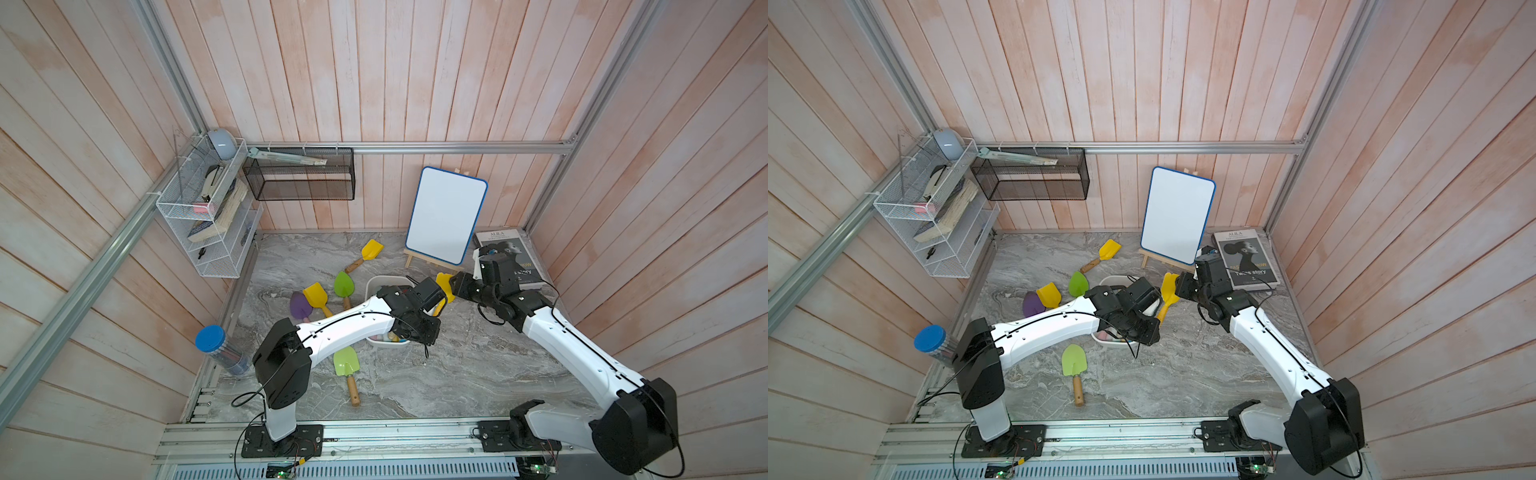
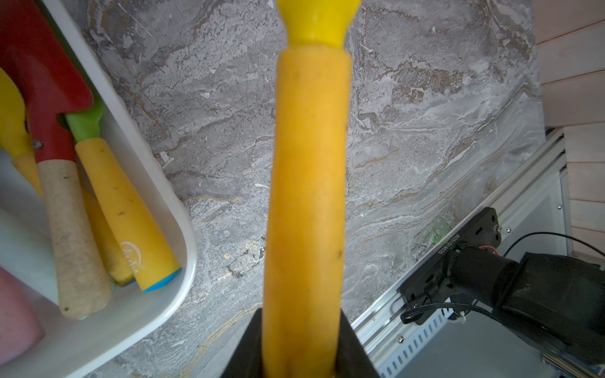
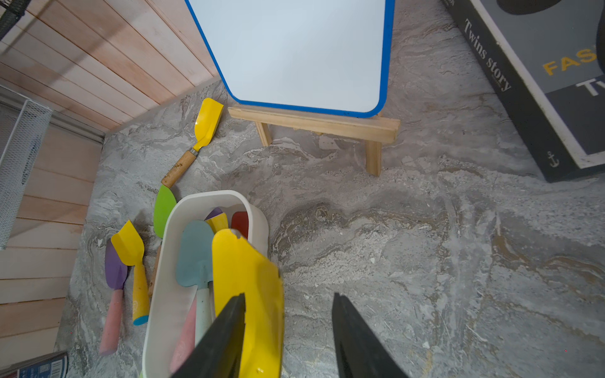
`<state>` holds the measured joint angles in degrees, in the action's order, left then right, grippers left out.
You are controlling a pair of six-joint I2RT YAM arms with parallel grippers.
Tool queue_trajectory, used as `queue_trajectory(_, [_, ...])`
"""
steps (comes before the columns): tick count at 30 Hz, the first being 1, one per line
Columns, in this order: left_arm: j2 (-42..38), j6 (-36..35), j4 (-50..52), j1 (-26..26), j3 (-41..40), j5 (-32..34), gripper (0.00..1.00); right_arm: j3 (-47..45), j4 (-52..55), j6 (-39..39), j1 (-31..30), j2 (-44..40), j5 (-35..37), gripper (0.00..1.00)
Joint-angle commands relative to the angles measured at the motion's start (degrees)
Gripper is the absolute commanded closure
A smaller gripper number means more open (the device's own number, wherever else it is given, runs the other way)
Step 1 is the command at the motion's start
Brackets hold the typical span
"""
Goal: Put the shovel into the storage box
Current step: Place the shovel in the storage box.
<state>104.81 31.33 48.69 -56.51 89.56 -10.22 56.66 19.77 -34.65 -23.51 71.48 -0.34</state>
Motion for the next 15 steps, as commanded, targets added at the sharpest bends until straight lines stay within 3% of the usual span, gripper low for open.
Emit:
queue_trajectory(1, [1.13, -0.04, 0.16, 0.18, 3.04, 0.69, 0.82, -1.23, -1.22, -0.48, -0.60, 0.59, -0.29, 0.55])
queue_trajectory(15, [4.42, -1.53, 4.21, 0.78, 7.86, 3.78, 0.82, -2.79, -0.43, -0.39, -1.02, -0.43, -0.28, 0.71])
